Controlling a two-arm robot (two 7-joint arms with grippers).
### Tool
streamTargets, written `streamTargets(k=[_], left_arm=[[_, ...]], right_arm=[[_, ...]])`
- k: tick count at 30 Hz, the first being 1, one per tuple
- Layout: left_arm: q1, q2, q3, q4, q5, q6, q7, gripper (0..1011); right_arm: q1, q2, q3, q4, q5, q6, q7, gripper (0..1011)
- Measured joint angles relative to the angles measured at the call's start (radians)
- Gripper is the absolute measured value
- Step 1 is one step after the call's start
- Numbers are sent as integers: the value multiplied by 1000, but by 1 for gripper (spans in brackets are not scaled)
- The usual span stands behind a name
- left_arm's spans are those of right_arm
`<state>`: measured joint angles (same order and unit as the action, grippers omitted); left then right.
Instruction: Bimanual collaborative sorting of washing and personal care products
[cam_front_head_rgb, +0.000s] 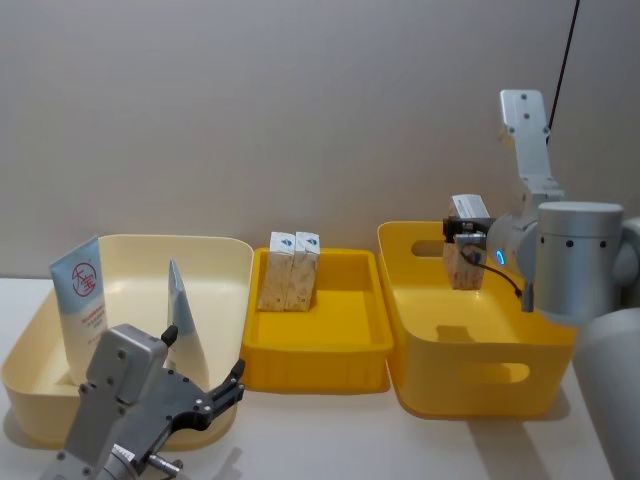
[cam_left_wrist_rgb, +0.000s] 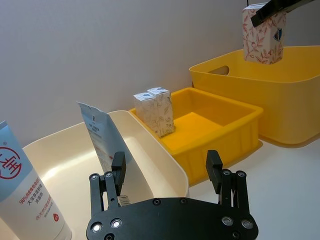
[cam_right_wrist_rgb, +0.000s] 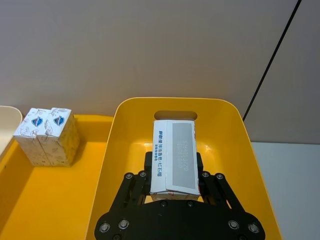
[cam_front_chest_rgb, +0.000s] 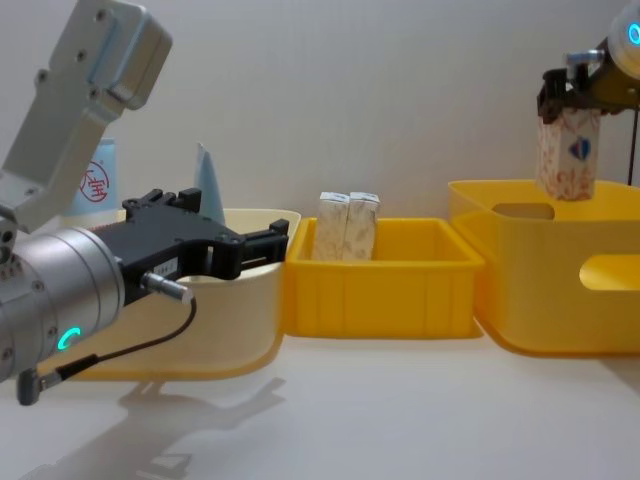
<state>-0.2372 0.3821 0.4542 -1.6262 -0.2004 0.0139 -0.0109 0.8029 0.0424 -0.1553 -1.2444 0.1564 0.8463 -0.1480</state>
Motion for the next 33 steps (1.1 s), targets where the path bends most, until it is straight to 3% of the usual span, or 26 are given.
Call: streamTargets(k=[33], left_arm=[[0,0,0,0,0,0,0,1000]], right_arm=[[-54,-18,40,-60,-24,11,-46,408]])
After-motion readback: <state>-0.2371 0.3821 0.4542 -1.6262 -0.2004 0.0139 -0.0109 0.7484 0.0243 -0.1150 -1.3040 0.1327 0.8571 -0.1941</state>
